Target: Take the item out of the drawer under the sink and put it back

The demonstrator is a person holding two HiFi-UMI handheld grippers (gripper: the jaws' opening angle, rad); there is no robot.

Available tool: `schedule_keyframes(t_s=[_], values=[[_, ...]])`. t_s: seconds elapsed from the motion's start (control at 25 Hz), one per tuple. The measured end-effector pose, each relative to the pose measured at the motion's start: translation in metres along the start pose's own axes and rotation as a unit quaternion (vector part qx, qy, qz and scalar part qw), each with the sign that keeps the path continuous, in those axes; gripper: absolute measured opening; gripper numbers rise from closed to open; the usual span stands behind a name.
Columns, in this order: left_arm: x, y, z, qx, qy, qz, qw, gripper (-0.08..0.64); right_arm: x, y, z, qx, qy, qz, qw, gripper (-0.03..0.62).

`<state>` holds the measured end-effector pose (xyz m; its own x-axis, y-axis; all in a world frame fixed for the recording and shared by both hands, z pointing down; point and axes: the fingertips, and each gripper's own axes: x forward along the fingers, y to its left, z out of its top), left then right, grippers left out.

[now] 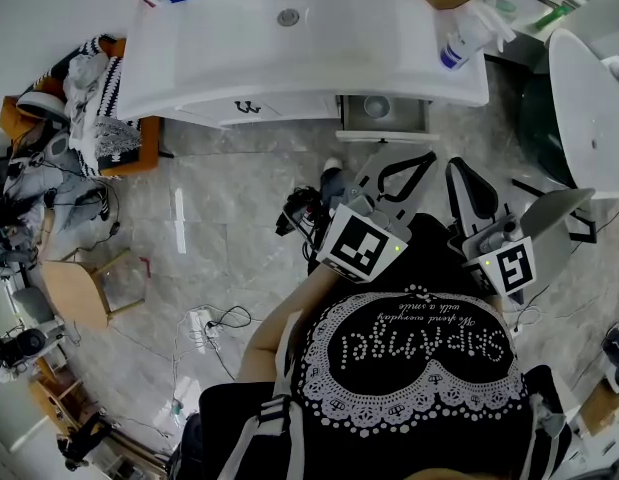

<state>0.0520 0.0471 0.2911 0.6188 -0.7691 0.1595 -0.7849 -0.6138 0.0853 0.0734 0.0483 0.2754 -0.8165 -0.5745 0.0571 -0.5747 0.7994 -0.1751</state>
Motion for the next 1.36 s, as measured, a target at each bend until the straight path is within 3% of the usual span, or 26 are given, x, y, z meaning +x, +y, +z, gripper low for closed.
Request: schedule_keyframes(t_s=[0.88,1.36], values=[[0.010,-0.006,-0.007,-0.012,0.015,-0.026,0.9995,0.003,-0.006,-0.009,-0.004,0.018,0.001,-0.015,1.000,0.018],[0.006,-0.004,-0.006,-0.017,0.014,-0.020,0.9996,0.003,-0.004,-0.006,-0.004,0.023,0.005,-0.012,1.000,0.018]])
